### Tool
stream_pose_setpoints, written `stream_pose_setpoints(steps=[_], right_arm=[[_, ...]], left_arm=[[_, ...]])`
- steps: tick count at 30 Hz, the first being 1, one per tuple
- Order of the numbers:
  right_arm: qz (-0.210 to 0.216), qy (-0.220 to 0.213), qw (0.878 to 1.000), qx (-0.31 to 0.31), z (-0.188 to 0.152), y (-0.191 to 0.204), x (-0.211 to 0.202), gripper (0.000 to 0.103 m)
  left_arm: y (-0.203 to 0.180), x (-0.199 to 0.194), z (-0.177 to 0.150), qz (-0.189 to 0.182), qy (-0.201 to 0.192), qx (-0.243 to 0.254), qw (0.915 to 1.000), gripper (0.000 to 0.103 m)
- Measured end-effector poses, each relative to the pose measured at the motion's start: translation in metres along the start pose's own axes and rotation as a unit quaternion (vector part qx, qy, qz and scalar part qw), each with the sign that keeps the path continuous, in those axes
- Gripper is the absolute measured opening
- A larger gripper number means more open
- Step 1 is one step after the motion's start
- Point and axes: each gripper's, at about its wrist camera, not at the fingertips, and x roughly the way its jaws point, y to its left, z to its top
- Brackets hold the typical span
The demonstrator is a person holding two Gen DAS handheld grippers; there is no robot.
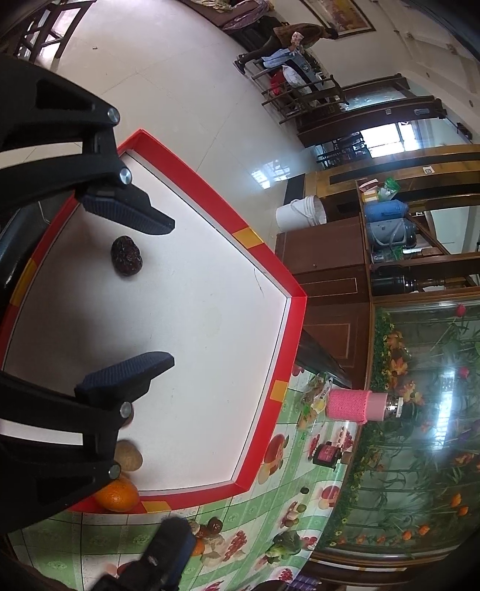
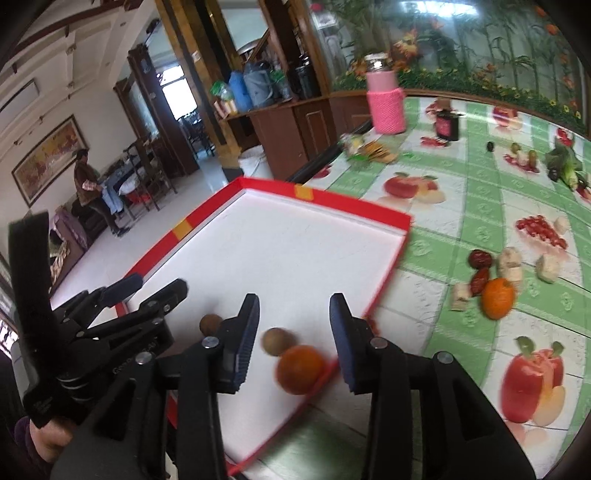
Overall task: Organize fruits
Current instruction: 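Open both tools to drop the brown fruits into the tray, then grasp a beige cube with the right tool while the left tool grasps an orange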
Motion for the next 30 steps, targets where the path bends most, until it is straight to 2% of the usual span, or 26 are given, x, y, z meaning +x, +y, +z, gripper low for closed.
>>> stream_pose_setpoints(steps=[2,7,16,19,22,25,30], right_arm=[[-0.008,-0.009,1.0,0.015,0.0,-0.018,-0.01,0.043],[-0.043,-0.023,0.997,0.057,-0.007,-0.069,-0.032,0.043],[-0.096,-0.016,0.988,0.117,-0.027,-0.137,-0.054,0.043],[-0.093,-0.009,0.988,0.127,-0.026,-0.145,-0.054,0.043],[-0.095,-0.005,0.989,0.11,-0.023,-0.141,-0.053,0.043],[-0.082,-0.014,0.99,0.112,-0.024,-0.144,-0.059,0.043],[-0.105,-0.018,0.989,0.103,-0.018,-0.153,-0.06,0.043]], left_arm=[[-0.003,0.0,0.0,-0.003,0.004,0.0,1.0,0.072],[-0.018,-0.006,0.0,-0.005,0.002,0.019,0.9998,0.073],[-0.05,-0.018,-0.001,-0.015,-0.004,0.057,0.9983,0.077],[-0.06,-0.021,-0.002,-0.019,-0.005,0.068,0.9975,0.077],[-0.065,-0.023,-0.004,-0.021,-0.003,0.076,0.9969,0.077],[-0.068,-0.024,-0.005,-0.027,-0.001,0.077,0.9967,0.077],[-0.076,-0.026,-0.006,-0.037,0.002,0.083,0.9959,0.077]])
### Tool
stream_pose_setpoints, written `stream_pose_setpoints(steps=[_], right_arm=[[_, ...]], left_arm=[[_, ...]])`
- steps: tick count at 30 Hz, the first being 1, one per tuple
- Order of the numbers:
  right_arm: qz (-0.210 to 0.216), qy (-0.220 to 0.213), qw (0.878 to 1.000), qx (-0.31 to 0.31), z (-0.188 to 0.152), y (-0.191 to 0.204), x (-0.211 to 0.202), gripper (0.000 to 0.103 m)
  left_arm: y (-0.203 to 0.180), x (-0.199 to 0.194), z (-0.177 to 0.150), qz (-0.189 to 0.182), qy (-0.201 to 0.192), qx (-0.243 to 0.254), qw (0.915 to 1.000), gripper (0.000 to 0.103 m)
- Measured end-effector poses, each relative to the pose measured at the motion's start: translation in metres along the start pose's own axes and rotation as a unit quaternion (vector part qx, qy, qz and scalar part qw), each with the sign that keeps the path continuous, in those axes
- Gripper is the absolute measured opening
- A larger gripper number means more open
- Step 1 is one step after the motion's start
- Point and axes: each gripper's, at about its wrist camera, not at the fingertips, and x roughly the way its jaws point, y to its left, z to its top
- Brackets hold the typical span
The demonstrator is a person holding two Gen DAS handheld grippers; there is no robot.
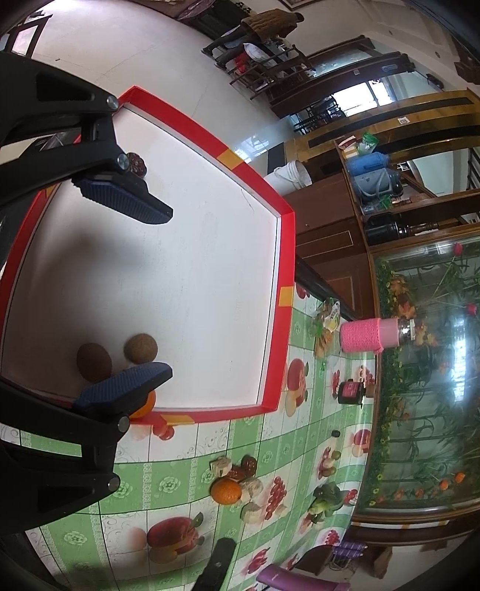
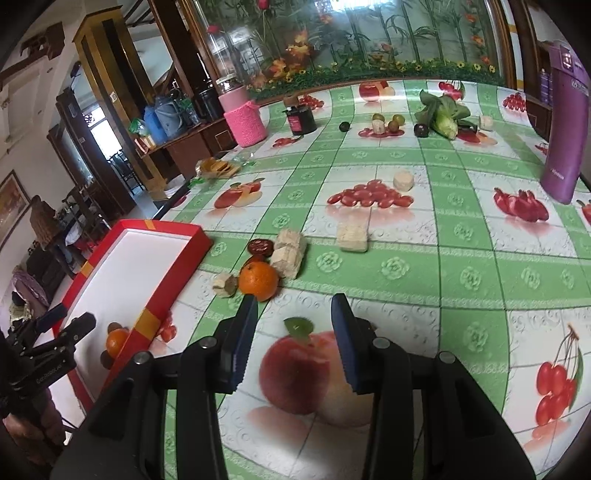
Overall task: Organize fruits
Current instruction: 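Grasp a beige cube with the right tool while the left tool grasps an orange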
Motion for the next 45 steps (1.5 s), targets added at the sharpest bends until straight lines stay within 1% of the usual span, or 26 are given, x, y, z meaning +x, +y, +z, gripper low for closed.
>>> stream_pose_setpoints(steps=[3,5,9,15,18,20,21,22,23,24,28,32,34,36,40,41,43,45], right_arm=[[-0.03,0.002,1.0,0.003,0.009,-0.014,0.011,0.043],[-0.045,0.019,0.999,0.01,0.017,-0.025,0.022,0.043],[-0.055,0.032,0.998,0.019,0.028,-0.034,0.038,0.043],[-0.055,0.02,0.998,0.038,0.042,-0.035,0.052,0.043],[-0.05,0.029,0.997,0.046,0.044,-0.034,0.062,0.043],[-0.057,0.036,0.997,0.042,0.043,-0.033,0.068,0.043],[-0.059,0.039,0.997,0.04,0.043,-0.033,0.07,0.041],[-0.062,0.034,0.997,0.036,0.043,-0.032,0.07,0.04],[-0.065,0.035,0.997,0.032,0.043,-0.032,0.07,0.033],[-0.064,0.034,0.997,0.033,0.043,-0.033,0.071,0.029],[-0.048,0.035,0.997,0.053,0.044,-0.042,0.069,0.029],[-0.026,0.024,0.995,0.098,0.048,-0.058,0.058,0.029],[-0.025,0.012,0.993,0.111,0.049,-0.064,0.051,0.029],[-0.026,0.006,0.993,0.114,0.05,-0.065,0.047,0.029],[-0.027,-0.007,0.992,0.126,0.052,-0.069,0.037,0.029],[-0.028,-0.01,0.991,0.129,0.053,-0.07,0.035,0.029],[-0.027,-0.016,0.99,0.138,0.054,-0.075,0.031,0.029],[-0.026,-0.021,0.988,0.149,0.055,-0.08,0.028,0.029]], left_arm=[[-0.005,-0.003,-0.001,-0.008,0.001,0.003,1.0,0.077],[-0.008,-0.004,-0.001,-0.012,0.002,0.004,0.9999,0.077],[-0.014,-0.005,0.001,-0.016,0.002,0.005,0.9999,0.077],[-0.019,-0.004,0.003,-0.017,0.008,0.002,0.9998,0.077],[-0.025,-0.002,0.006,-0.025,0.013,0.004,0.9996,0.077],[-0.03,-0.003,0.011,-0.034,0.013,0.005,0.9993,0.077],[-0.032,-0.003,0.014,-0.041,0.012,0.004,0.9991,0.077],[-0.035,-0.003,0.017,-0.049,0.012,0.002,0.9987,0.077],[-0.037,-0.003,0.02,-0.058,0.013,0.0,0.9982,0.077],[-0.041,-0.003,0.023,-0.068,0.014,0.0,0.9976,0.077],[-0.062,-0.001,0.034,-0.099,0.016,0.013,0.9949,0.077],[-0.089,0.006,0.04,-0.124,0.023,0.036,0.9914,0.077],[-0.102,0.01,0.043,-0.128,0.028,0.049,0.9901,0.077],[-0.114,0.015,0.045,-0.141,0.031,0.06,0.9878,0.075],[-0.138,0.031,0.049,-0.147,0.044,0.083,0.9846,0.066],[-0.142,0.036,0.049,-0.145,0.05,0.088,0.9842,0.065],[-0.149,0.045,0.052,-0.141,0.061,0.092,0.9838,0.062],[-0.155,0.049,0.053,-0.147,0.063,0.095,0.9826,0.058]])
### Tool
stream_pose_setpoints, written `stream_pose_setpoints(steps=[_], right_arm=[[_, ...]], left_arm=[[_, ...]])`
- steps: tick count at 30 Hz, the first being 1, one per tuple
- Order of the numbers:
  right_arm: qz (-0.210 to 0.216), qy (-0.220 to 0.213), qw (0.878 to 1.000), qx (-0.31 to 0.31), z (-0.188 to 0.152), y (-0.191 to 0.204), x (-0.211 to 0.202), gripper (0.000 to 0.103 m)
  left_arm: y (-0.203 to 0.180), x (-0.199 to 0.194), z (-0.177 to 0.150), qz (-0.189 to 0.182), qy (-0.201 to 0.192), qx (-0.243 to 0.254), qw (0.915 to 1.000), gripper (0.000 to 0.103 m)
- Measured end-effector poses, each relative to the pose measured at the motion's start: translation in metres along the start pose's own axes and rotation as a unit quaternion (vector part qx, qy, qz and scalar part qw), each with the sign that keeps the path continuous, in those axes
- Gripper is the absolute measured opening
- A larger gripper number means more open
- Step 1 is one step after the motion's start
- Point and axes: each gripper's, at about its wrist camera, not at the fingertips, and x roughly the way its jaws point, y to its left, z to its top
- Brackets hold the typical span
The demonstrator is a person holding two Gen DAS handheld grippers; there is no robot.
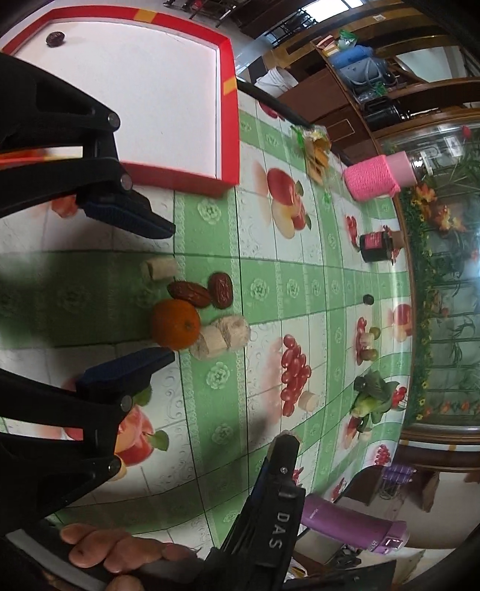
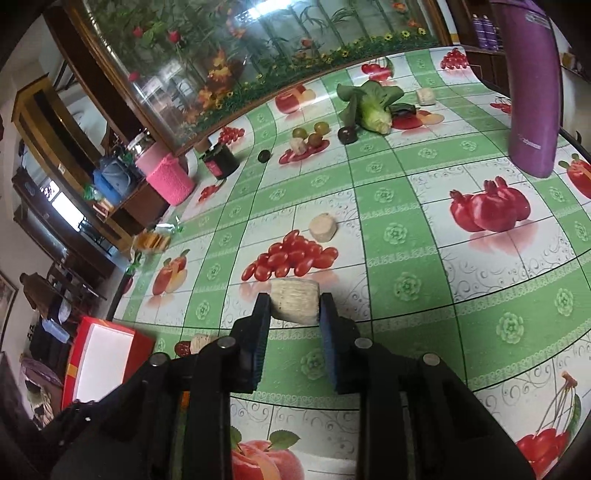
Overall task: Organize fruits
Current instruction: 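Grasp a beige cube with the right tool while the left tool grasps an orange, then carry the cube and orange into the red tray and open both tools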
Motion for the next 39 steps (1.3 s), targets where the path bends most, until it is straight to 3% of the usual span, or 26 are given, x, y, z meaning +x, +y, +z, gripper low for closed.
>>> stream_pose_setpoints(steps=[9,11,16,17,19,26,33,39], right_arm=[[0.023,0.001,1.0,0.006,0.002,0.001,-0.004,0.029],[0.026,0.004,1.0,0.005,0.001,0.002,-0.003,0.029],[0.029,0.006,1.0,0.005,0.001,0.003,-0.002,0.029],[0.028,0.005,1.0,0.007,0.001,0.002,-0.002,0.029],[0.029,0.006,1.0,0.009,0.001,0.002,-0.002,0.029],[0.026,0.005,1.0,0.005,0.0,0.002,-0.002,0.029],[0.038,-0.007,0.999,-0.006,-0.002,0.005,-0.004,0.029],[0.041,-0.033,0.998,-0.04,-0.007,0.018,-0.007,0.029]], left_arm=[[-0.016,0.016,0.009,0.004,0.004,0.02,0.9998,0.052],[-0.017,0.017,0.009,-0.005,0.005,0.02,0.9998,0.042],[-0.021,0.018,0.006,-0.01,0.01,0.034,0.9993,0.039],[-0.02,0.02,0.005,-0.02,0.02,0.029,0.9992,0.031],[-0.016,0.023,0.004,-0.042,0.031,0.015,0.9985,0.032],[-0.015,0.018,0.004,-0.05,0.023,0.006,0.9985,0.031],[0.009,-0.042,0.001,-0.047,-0.039,-0.022,0.9979,0.031],[0.064,-0.085,-0.021,0.015,-0.086,-0.073,0.9935,0.031]])
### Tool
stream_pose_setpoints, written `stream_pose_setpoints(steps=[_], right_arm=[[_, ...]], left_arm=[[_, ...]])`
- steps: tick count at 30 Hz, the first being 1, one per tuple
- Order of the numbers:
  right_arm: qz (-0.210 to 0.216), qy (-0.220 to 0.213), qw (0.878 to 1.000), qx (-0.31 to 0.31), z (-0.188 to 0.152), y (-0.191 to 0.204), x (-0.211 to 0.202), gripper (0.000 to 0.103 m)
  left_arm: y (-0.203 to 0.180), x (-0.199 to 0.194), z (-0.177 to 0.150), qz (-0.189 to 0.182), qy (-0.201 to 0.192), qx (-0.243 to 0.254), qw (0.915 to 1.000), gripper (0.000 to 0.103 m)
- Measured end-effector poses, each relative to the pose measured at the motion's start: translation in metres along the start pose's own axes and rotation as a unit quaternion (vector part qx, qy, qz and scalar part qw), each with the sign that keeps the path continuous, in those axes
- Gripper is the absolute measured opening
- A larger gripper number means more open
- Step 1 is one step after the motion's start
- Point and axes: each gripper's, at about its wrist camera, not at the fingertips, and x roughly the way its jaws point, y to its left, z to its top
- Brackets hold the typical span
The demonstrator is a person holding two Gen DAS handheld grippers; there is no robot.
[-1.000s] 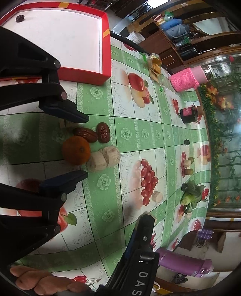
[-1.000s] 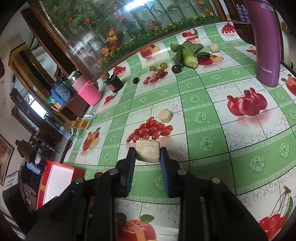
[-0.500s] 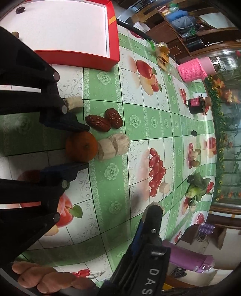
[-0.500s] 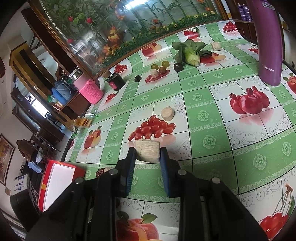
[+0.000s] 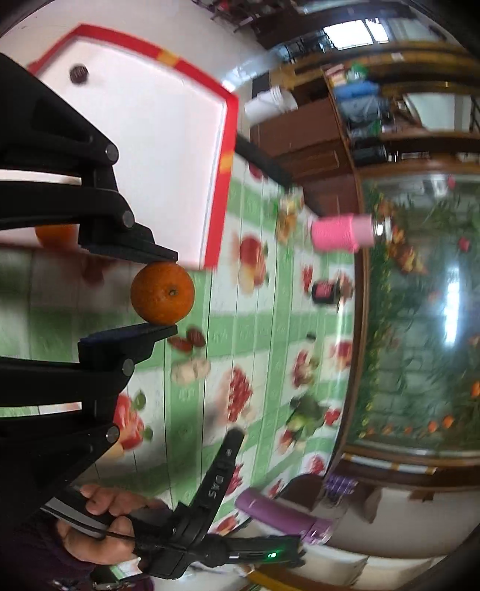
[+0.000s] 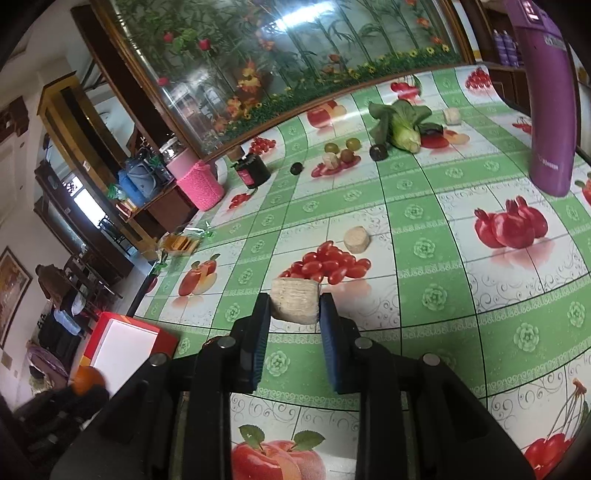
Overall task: Organize fruits
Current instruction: 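Carry the cube and orange into the red tray and open both tools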
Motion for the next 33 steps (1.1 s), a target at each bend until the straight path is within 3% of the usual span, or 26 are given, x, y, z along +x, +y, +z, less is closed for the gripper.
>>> stream_pose_setpoints(steps=[3,8,12,21,26,33], right_arm=[[-0.009,-0.01,1.0,-0.021,-0.004,0.007,0.001,0.029],[-0.009,-0.004,0.999,-0.032,-0.013,0.019,0.005,0.029],[0.024,0.003,1.0,-0.018,-0.027,0.038,-0.001,0.029],[0.102,0.027,0.984,-0.14,-0.073,0.153,0.003,0.029],[0.123,0.072,0.971,-0.19,-0.095,0.206,0.022,0.029],[0.124,0.135,0.96,-0.213,-0.123,0.243,0.048,0.029]], left_arm=[[0.031,-0.009,-0.011,0.033,-0.004,-0.021,0.9992,0.031],[0.074,-0.01,-0.024,0.057,0.004,-0.061,0.9965,0.031],[0.099,-0.012,-0.028,0.08,-0.002,-0.075,0.994,0.031],[0.141,-0.006,-0.041,0.114,0.001,-0.104,0.988,0.031],[0.161,-0.004,-0.048,0.126,0.006,-0.113,0.9856,0.031],[0.18,-0.002,-0.055,0.14,0.008,-0.123,0.9825,0.031]])
